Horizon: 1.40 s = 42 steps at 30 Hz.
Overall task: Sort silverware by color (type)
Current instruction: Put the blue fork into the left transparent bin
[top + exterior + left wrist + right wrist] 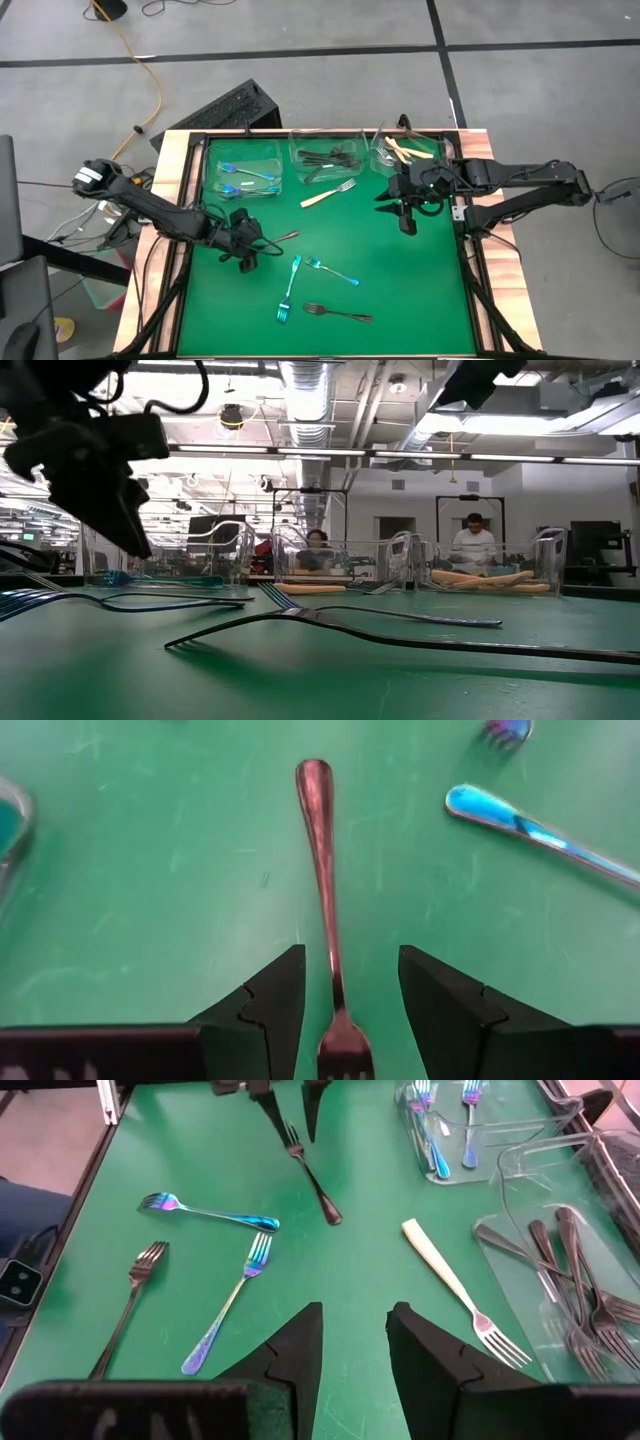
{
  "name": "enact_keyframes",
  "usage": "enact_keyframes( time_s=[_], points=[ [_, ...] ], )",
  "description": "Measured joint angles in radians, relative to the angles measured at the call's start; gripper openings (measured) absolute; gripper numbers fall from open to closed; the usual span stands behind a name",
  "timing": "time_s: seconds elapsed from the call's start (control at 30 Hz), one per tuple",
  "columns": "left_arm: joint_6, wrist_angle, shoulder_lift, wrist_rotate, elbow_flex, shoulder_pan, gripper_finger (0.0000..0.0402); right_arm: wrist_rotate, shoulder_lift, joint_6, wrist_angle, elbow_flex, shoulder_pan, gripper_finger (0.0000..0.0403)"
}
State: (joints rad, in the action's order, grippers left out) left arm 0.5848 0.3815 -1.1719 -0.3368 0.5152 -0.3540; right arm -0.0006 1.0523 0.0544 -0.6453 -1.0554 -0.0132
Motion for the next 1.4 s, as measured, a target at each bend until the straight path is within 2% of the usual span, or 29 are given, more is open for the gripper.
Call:
enact_keyframes(
  time_s=[0.23,0.63,0.83,1.07,1.4],
  points=[
    [0.012,-0.034,-0.106,-0.001,0.000,-0.012,0.0145,0.000,0.000,0.001,-0.001,0.000,0.000,0.0136],
    [0.004,-0.042,-0.066,-0.003,0.000,-0.012,0.0145,0.001,0.031,0.014,0.003,-0.001,0.000,0.0136],
    [0.012,-0.043,-0.065,-0.007,0.000,-0.012,0.0145,0.002,0.128,0.033,0.047,-0.001,-0.002,0.0137],
    [0.022,-0.050,-0.065,0.010,0.000,-0.012,0.0145,0.003,0.289,0.155,0.061,0.000,-0.020,0.0137],
    [-0.082,-0.069,-0.065,0.011,0.000,-0.011,0.0145,0.004,0.525,0.167,0.165,-0.001,-0.110,0.0137]
  ],
)
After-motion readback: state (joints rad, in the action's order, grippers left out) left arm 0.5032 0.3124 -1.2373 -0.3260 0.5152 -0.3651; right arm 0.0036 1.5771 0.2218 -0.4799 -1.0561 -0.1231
